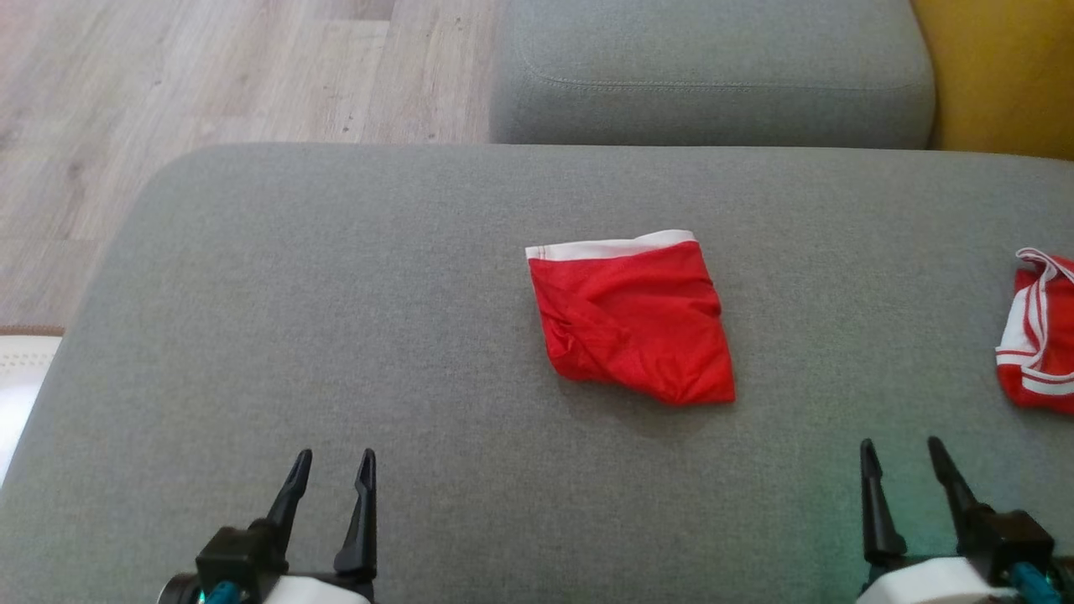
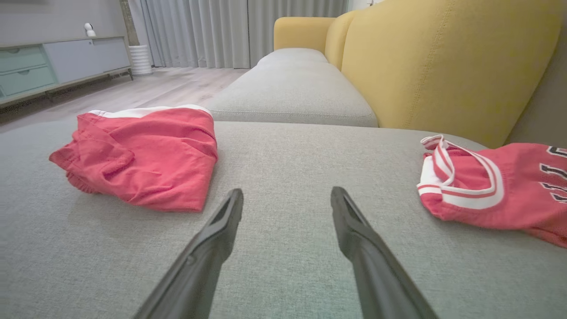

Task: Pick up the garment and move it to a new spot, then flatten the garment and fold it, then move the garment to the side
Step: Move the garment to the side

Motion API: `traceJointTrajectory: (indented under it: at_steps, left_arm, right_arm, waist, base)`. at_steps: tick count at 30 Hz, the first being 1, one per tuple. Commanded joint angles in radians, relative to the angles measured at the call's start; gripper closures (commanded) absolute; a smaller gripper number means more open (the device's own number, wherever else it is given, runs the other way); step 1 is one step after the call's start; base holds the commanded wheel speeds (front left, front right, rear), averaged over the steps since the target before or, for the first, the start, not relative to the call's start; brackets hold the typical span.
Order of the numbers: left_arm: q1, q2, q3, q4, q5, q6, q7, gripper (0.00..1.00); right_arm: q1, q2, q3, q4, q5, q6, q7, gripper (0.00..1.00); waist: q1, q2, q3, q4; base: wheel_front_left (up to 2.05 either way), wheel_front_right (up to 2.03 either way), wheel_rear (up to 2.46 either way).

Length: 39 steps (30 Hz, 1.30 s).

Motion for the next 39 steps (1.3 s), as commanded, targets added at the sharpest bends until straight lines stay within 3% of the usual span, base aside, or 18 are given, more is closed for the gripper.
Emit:
traceJointTrajectory:
  at_steps: [1,4,7,8,13,16,19,26,27,28,31,34,39]
  left_arm:
    - [-0.035,-0.004,0.031,-0.035,0.0,0.001,-0.008,0.0]
    - [-0.038,-0.004,0.027,-0.039,-0.009,0.004,-0.008,0.0]
    - [-0.049,-0.004,0.014,-0.046,-0.019,0.006,-0.008,0.0]
    - [-0.049,-0.004,0.014,-0.046,-0.019,0.006,-0.008,0.0]
    - [-0.099,-0.004,-0.025,-0.055,-0.046,0.012,-0.008,0.0]
    - [-0.131,-0.004,-0.059,-0.053,-0.064,0.018,-0.008,0.0]
    - [-0.16,-0.004,-0.093,-0.05,-0.084,0.028,-0.008,0.0]
    - [-0.198,-0.004,-0.132,-0.052,-0.112,0.055,-0.008,0.0]
    - [-0.201,-0.004,-0.132,-0.053,-0.113,0.058,-0.008,0.0]
    - [-0.203,-0.004,-0.132,-0.055,-0.113,0.061,-0.008,0.0]
    - [-0.209,-0.004,-0.125,-0.066,-0.111,0.067,-0.008,0.0]
    - [-0.209,-0.004,-0.107,-0.085,-0.107,0.071,-0.008,0.0]
    - [-0.212,-0.004,-0.087,-0.11,-0.09,0.059,-0.008,0.0]
  right_arm:
    - [-0.038,-0.009,0.043,-0.028,0.024,0.007,-0.013,0.0]
    - [-0.089,-0.017,0.092,-0.037,0.078,0.007,0.004,0.0]
    - [-0.187,-0.054,0.155,-0.075,0.19,0.007,0.138,0.0]
    - [-0.187,-0.054,0.155,-0.075,0.19,0.007,0.138,0.0]
    - [-0.392,-0.125,0.178,-0.099,0.38,0.007,0.473,0.0]
    - [-0.5,-0.139,0.182,-0.045,0.446,0.007,0.646,0.0]
    - [-0.578,-0.128,0.168,0.039,0.487,0.007,0.745,0.0]
    - [-0.644,-0.111,0.152,0.223,0.464,0.007,0.843,0.0]
    - [-0.648,-0.104,0.155,0.235,0.478,0.007,0.846,0.44]
    - [-0.654,-0.096,0.154,0.244,0.496,0.007,0.842,1.0]
    - [-0.679,-0.077,0.13,0.247,0.549,0.007,0.8,1.0]
    - [-0.708,-0.072,0.129,0.229,0.577,0.007,0.778,1.0]
    - [-0.742,-0.142,0.153,0.171,0.563,0.007,0.777,1.0]
  waist:
    - [0.0001,0.0,0.004,0.004]
    - [0.0001,0.0,0.017,0.008]
    - [0.0001,0.0,0.053,0.017]
    - [0.0001,0.0,0.053,0.017]
    - [0.0001,0.0,0.142,0.051]
    - [0.0001,0.0,0.19,0.082]
    - [0.0001,0.0,0.221,0.116]
    - [0.0001,0.0,0.249,0.161]
    - [0.0001,0.0,0.25,0.16]
    - [0.0001,0.0,0.251,0.155]
    - [0.0001,0.0,0.254,0.12]
    - [0.0001,0.0,0.26,0.042]
    - [0.0001,0.0,0.28,-0.121]
  base:
    - [0.0,0.0,0.0]
    - [0.0,0.0,0.0]
    - [0.0,0.0,0.0]
    - [0.0,0.0,0.0]
    - [0.0,0.0,0.0]
    - [0.0,0.0,0.0]
    - [0.0,0.0,0.0]
    - [0.0,0.0,0.0]
    - [0.0,0.0,0.0]
    - [0.0,0.0,0.0]
    - [0.0,0.0,0.0]
    - [0.0,0.0,0.0]
    - [0.0,0.0,0.0]
